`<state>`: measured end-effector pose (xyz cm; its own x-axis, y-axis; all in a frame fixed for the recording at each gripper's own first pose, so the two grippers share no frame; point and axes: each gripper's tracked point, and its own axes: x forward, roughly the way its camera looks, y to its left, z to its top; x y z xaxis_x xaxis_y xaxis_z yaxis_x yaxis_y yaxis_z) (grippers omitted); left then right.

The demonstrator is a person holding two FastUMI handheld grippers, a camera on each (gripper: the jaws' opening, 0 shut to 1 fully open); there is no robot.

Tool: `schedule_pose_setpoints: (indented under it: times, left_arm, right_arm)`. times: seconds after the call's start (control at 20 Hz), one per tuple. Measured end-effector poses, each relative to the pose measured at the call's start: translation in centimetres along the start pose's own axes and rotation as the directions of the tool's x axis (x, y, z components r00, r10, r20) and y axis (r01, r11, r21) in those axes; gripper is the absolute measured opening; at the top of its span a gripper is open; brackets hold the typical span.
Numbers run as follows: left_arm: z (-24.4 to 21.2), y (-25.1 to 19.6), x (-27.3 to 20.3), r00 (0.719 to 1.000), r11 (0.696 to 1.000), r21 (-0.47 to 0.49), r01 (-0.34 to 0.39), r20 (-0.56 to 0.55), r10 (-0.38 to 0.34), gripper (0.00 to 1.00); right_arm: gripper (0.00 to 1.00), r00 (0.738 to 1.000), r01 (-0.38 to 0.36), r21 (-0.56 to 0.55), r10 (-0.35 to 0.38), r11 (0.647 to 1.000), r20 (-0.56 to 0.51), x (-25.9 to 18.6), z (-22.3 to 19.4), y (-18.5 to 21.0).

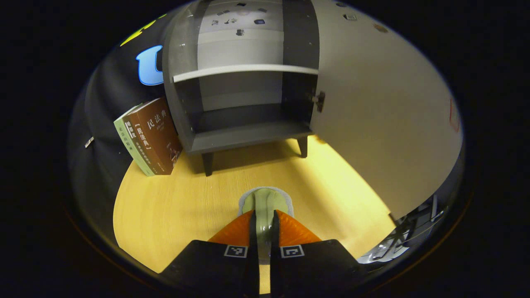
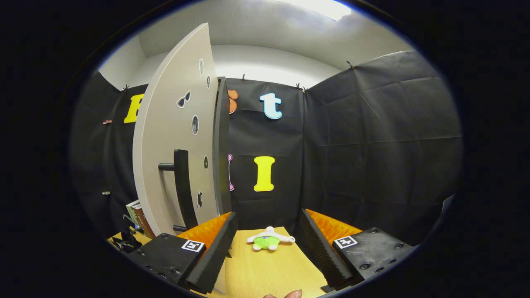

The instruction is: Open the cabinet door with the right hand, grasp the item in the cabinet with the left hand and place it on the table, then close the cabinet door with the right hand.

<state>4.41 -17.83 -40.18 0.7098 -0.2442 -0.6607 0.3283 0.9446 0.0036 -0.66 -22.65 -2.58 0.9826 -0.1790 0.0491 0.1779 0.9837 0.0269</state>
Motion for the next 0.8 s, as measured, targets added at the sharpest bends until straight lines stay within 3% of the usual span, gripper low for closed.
schedule_pose_setpoints:
  times: [0.3, 0.45, 0.65, 0.8]
  left_arm:
    - [-5.4, -0.9, 4.3, 0.999, 0.999, -0.035, -0.004, -0.047, 0.003, 0.15]
    - [-6.2, -1.2, 5.1, 0.999, 0.997, -0.077, 0.015, -0.039, -0.018, 0.14]
    - [-6.4, -1.0, 5.5, 1.000, 0.998, -0.057, 0.001, -0.030, -0.003, 0.15]
    - [-6.7, -1.7, 5.6, 0.998, 0.997, -0.057, 0.049, -0.048, -0.051, 0.19]
  right_arm:
    - [0.97, 1.000, 0.009, -0.020, -0.010, 1.000, -0.007, -0.2, 0.0, 0.0]
    - [0.97, 1.000, 0.015, -0.030, -0.015, 0.999, -0.013, -0.1, -0.2, -0.1]
    - [0.98, 0.999, 0.026, -0.038, -0.027, 0.999, -0.021, 0.0, -0.5, -0.4]
    - [0.97, 0.999, 0.033, -0.042, -0.034, 0.999, -0.024, 0.1, -0.7, -0.7]
